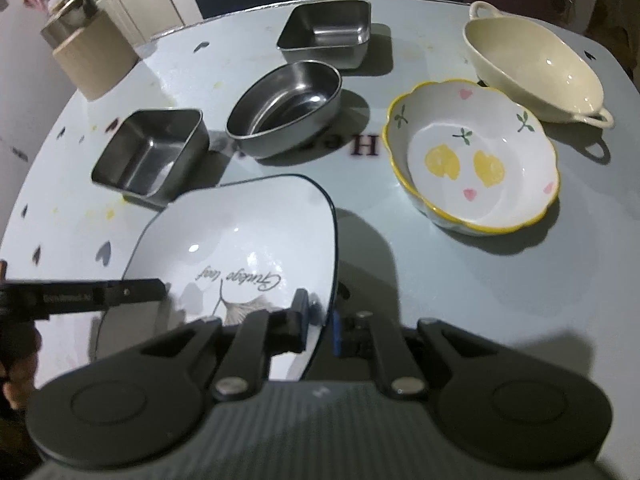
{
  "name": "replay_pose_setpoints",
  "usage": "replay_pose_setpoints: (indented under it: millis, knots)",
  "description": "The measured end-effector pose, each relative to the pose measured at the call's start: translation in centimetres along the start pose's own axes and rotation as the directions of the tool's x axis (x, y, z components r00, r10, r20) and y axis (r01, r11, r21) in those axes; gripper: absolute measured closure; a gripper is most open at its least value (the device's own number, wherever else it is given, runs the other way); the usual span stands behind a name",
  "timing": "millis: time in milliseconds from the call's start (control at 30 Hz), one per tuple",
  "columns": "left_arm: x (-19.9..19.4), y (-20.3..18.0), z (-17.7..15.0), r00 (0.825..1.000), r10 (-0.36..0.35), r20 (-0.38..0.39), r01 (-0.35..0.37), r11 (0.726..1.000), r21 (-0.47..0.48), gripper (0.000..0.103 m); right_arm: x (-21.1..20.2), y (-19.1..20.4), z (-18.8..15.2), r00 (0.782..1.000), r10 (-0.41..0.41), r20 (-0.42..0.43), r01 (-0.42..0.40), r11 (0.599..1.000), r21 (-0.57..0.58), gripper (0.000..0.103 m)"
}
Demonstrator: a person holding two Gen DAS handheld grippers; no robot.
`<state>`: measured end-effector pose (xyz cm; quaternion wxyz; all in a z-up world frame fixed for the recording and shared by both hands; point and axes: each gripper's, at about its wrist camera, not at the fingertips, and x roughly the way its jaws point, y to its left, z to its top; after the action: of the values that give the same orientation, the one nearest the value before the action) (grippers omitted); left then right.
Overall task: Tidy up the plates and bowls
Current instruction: 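Lift the white plate with both grippers and carry it across the table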
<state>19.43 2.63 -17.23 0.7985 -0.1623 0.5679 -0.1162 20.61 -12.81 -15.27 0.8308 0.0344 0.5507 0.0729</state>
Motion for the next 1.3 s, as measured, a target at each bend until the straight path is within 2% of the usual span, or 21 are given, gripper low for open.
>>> replay_pose_setpoints:
  millis: [300, 500, 1300]
  knots:
    - [0.0, -0.5, -0.2, 1.0, 0.021, -0.016, -0.02, 0.998, 0.054, 0.085, 0.6, -0.5, 0.0, 1.0, 0.006, -0.029, -0.006, 1.0, -0.005, 0.087]
    - [-0.1, -0.7, -0.1, 1.0, 0.014, -0.013, -0.014, 0.999, 0.049, 0.089, 1.5, -0.4, 0.0, 0.999, -0.003, -0.049, 0.003, 1.0, -0.005, 0.084]
    - [-0.5, -1.1, 0.2, 0.998, 0.056, -0.008, -0.055, 0.995, 0.087, 0.09, 2.9, -1.1, -0.4, 0.998, 0.029, -0.059, -0.028, 0.999, 0.017, 0.082]
